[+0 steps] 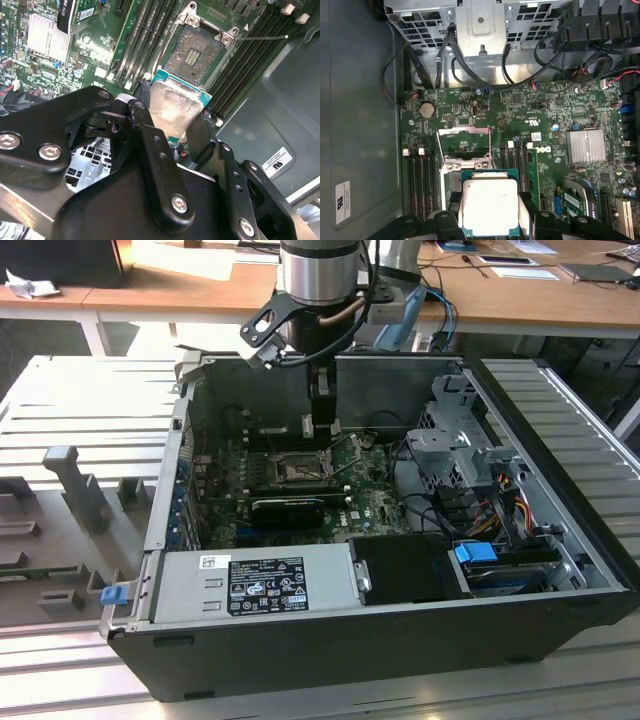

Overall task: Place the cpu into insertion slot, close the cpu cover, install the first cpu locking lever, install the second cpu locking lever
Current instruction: 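Place the cpu into insertion slot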

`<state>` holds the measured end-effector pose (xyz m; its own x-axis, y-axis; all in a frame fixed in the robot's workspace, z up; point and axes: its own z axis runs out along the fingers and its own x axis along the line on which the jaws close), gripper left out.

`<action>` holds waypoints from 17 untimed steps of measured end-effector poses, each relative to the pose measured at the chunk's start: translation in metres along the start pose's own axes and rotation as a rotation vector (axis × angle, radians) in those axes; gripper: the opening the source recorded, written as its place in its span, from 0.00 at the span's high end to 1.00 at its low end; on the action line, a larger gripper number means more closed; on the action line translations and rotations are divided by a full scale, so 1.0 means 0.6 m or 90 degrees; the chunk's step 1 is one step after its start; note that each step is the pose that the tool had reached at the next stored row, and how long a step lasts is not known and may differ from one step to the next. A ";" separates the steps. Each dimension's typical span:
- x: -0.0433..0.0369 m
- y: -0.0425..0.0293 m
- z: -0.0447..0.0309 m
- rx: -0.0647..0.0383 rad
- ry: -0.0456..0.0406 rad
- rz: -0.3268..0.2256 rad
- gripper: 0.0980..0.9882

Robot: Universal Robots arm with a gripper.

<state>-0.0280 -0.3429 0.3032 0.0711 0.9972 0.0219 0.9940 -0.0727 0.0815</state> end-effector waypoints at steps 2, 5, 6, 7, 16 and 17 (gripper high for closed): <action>0.000 0.000 0.006 0.001 -0.0003 0.002 0.52; 0.000 -0.002 0.015 0.002 -0.0004 0.003 0.52; 0.000 -0.002 0.020 0.003 -0.0003 0.002 0.52; -0.001 -0.003 0.024 0.006 0.0000 -0.005 0.52; 0.000 -0.008 0.062 0.020 0.0006 -0.027 0.52; 0.001 -0.008 0.066 0.020 0.0011 -0.034 0.52</action>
<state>-0.0297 -0.3412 0.2632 0.0173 0.9996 0.0201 0.9985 -0.0183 0.0511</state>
